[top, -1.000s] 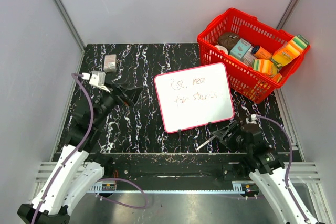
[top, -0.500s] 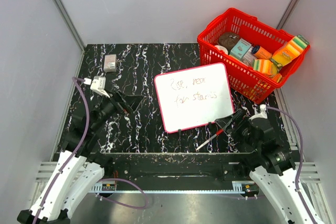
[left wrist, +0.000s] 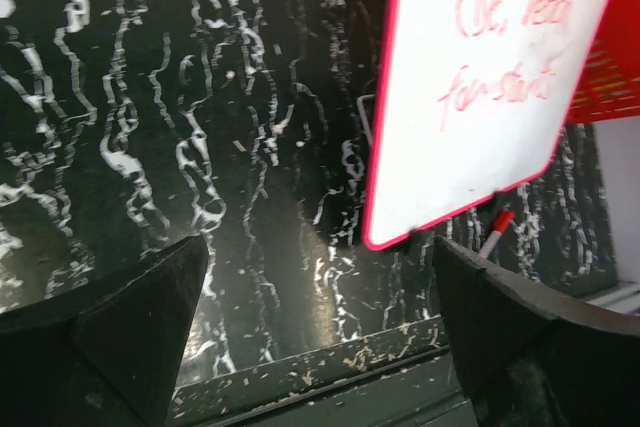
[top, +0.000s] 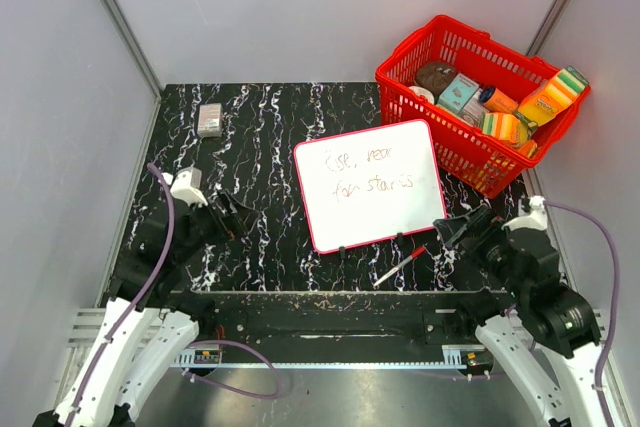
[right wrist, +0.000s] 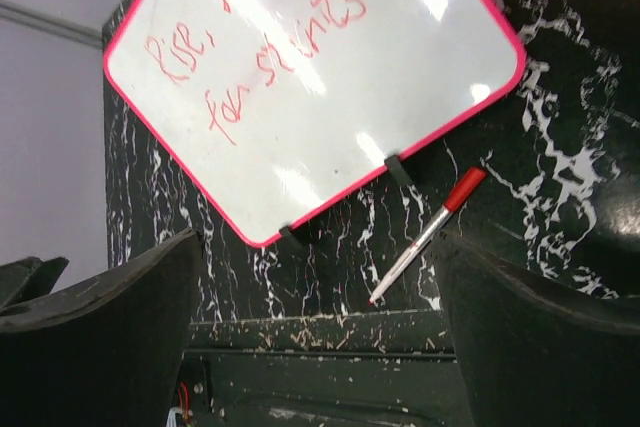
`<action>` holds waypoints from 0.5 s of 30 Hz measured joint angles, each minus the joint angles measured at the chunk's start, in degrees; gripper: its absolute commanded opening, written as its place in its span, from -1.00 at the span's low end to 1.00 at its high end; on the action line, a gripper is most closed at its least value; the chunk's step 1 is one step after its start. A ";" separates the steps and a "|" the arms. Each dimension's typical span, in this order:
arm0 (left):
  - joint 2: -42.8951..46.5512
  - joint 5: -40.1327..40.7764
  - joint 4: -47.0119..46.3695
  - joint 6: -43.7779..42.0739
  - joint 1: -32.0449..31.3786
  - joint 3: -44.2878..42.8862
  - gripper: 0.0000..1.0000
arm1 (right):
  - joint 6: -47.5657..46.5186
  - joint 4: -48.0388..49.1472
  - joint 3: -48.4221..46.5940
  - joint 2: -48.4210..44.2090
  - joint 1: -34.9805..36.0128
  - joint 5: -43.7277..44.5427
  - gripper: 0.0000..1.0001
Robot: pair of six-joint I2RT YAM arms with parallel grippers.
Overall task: Write a sentence on the whiteboard
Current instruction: Reset both arms
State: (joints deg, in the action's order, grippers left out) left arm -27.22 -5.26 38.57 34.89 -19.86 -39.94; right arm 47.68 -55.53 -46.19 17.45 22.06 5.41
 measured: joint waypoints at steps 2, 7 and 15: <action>-0.55 2.27 2.47 -0.81 0.00 -1.25 0.98 | -1.36 -0.39 -1.99 -0.59 0.00 2.54 0.99; -3.69 9.70 3.43 -4.11 0.00 -4.07 0.98 | -5.53 2.64 -3.67 0.33 0.00 7.32 0.99; -13.00 18.51 -2.99 -8.94 0.00 -4.24 0.98 | -17.94 20.39 6.05 10.03 0.00 15.89 0.99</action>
